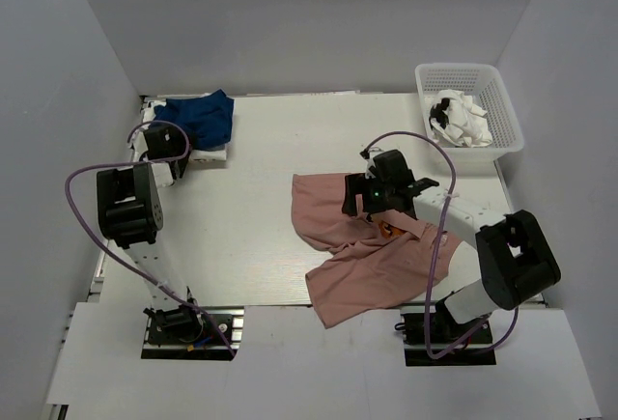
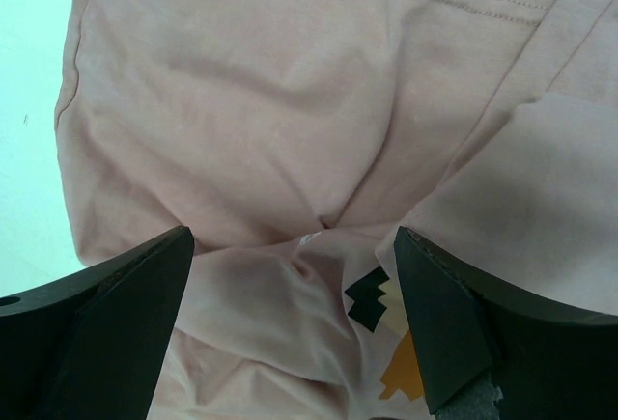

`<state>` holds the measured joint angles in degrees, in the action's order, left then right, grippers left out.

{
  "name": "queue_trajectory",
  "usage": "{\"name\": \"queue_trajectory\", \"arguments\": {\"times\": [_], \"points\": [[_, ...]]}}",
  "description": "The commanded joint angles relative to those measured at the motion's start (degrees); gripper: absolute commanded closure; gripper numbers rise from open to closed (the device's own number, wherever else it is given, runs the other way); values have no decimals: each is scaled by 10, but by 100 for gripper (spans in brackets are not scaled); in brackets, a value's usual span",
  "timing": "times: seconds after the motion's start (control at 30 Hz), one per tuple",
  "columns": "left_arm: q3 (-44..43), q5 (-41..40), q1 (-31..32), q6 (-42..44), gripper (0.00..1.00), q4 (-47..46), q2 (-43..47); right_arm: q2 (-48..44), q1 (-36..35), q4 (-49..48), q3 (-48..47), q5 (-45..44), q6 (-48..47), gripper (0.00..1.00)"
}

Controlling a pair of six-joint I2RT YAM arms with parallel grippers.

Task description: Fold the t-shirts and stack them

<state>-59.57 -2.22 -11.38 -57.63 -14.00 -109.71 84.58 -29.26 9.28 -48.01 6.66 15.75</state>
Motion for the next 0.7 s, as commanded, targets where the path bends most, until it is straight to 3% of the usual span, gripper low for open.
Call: {"name": "queue_trajectory", "arguments": {"times": [0.0, 0.3, 0.5, 0.67], "points": [[-45, 38, -17, 31, 0, -48, -38, 13, 3, -4, -30, 1, -12, 10], [-118, 61, -28, 74, 8, -67, -117, 52, 3, 6, -58, -2, -11, 10], [-215, 71, -33, 66, 13, -33, -177, 81, 4, 12, -76, 3, -9, 10], [-202, 49, -33, 32, 13, -71, -183, 94, 7, 14, -86, 4, -8, 10]]}}
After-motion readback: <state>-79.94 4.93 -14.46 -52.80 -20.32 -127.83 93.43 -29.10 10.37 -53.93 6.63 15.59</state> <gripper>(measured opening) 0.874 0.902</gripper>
